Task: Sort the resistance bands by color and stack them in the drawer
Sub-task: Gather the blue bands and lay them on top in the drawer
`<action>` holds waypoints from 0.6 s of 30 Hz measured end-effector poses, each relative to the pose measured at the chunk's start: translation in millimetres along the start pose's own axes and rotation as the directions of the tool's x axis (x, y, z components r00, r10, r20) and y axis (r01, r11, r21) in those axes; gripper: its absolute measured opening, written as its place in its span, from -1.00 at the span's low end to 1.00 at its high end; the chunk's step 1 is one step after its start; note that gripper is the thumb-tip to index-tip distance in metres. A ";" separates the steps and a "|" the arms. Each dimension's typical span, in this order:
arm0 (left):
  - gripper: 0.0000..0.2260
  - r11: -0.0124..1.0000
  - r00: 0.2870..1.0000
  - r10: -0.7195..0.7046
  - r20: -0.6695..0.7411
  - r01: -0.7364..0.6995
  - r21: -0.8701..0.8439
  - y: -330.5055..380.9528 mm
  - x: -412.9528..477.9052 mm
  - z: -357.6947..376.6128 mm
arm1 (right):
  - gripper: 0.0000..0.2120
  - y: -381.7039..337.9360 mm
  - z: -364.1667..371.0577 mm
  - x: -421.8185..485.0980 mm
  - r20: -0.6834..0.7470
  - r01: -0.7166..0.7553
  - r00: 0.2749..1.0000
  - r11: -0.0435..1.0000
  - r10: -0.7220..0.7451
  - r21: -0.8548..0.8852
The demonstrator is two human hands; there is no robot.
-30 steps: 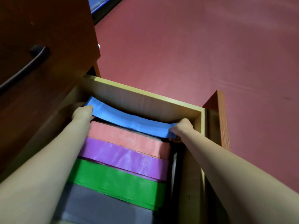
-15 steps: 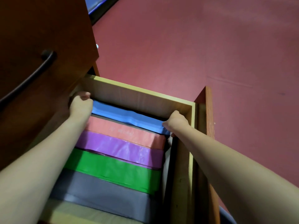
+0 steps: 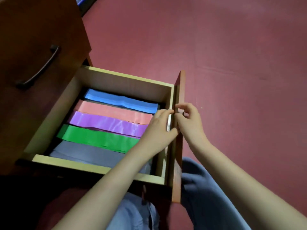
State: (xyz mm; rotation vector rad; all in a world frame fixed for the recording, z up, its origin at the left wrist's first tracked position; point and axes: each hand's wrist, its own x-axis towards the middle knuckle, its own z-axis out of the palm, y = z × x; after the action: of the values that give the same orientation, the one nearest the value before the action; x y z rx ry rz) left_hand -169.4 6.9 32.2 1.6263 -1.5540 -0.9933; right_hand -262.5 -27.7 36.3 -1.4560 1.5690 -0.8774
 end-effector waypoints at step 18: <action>-0.41 0.816 0.978 -0.066 0.197 -0.061 0.575 14.8 -14.9 6.8 | -0.70 7.9 -8.9 -41.5 0.140 -0.317 0.948 0.870 0.285 0.377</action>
State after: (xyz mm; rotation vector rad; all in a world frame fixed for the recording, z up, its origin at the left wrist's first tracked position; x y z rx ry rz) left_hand -182.6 21.0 42.9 1.9701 -2.1535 -0.7403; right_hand -273.5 14.1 37.3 -0.9167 1.4091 -0.8748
